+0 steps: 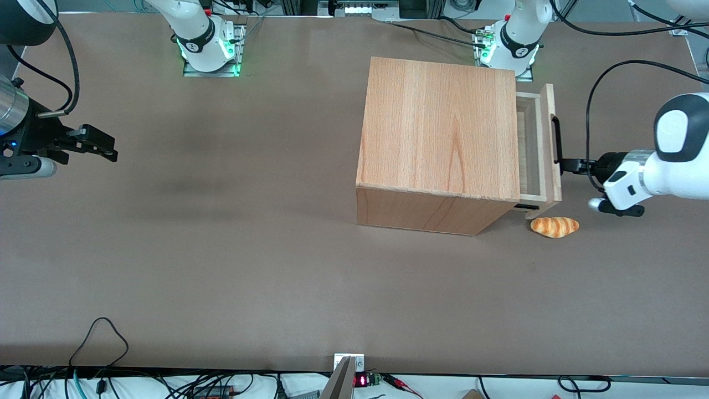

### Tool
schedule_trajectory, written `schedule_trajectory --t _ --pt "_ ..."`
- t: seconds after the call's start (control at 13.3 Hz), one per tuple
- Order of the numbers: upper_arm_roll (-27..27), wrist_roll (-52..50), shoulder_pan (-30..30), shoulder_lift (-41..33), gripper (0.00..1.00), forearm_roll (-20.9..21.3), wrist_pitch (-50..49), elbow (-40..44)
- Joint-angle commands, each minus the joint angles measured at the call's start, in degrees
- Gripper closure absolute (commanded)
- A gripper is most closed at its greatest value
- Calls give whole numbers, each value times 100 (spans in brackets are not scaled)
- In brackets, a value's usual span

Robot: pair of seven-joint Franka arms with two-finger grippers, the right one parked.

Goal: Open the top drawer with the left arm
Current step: 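Pull the handle with the left gripper, sliding the drawer out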

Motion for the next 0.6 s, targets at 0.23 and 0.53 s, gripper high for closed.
schedule_trajectory --t 0.23,0.53 --pt "-24 1118 410 127 0 285 23 324" --pt "-24 1174 464 181 0 302 23 316"
